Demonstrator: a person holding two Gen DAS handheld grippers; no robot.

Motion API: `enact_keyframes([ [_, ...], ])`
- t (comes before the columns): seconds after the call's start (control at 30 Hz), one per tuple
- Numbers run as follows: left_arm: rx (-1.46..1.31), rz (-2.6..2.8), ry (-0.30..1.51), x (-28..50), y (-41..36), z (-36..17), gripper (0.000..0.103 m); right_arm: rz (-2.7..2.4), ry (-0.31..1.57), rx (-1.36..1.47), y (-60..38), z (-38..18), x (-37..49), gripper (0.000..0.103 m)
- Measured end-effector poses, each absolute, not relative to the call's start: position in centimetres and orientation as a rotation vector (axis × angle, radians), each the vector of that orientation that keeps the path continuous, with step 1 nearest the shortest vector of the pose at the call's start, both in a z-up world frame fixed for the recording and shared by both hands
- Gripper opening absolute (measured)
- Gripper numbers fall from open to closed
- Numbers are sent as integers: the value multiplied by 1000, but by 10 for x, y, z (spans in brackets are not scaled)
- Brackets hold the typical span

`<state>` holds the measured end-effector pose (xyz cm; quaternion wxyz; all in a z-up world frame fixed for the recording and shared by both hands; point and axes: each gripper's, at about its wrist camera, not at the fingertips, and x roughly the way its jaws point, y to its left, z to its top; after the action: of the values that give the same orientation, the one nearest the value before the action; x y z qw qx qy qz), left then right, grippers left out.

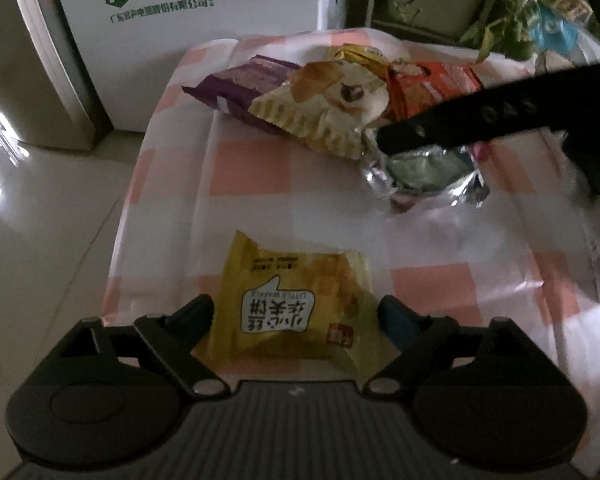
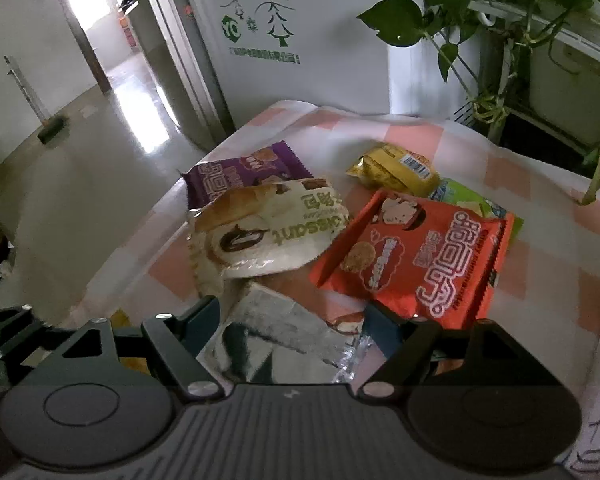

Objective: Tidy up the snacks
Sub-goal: 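Close the left gripper on the yellow waffle packet while the right gripper grasps the silver foil packet, then lift the yellow packet with the left gripper while the right gripper lifts the silver foil packet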

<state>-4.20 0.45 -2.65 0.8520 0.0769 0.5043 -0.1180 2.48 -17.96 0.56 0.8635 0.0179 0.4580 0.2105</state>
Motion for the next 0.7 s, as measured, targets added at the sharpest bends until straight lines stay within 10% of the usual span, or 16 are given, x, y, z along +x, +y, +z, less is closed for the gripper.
enact_keyframes([
  [0.7, 137, -220, 1121, -40, 20, -31, 103, 488, 1128, 17, -189, 14, 8, 90],
])
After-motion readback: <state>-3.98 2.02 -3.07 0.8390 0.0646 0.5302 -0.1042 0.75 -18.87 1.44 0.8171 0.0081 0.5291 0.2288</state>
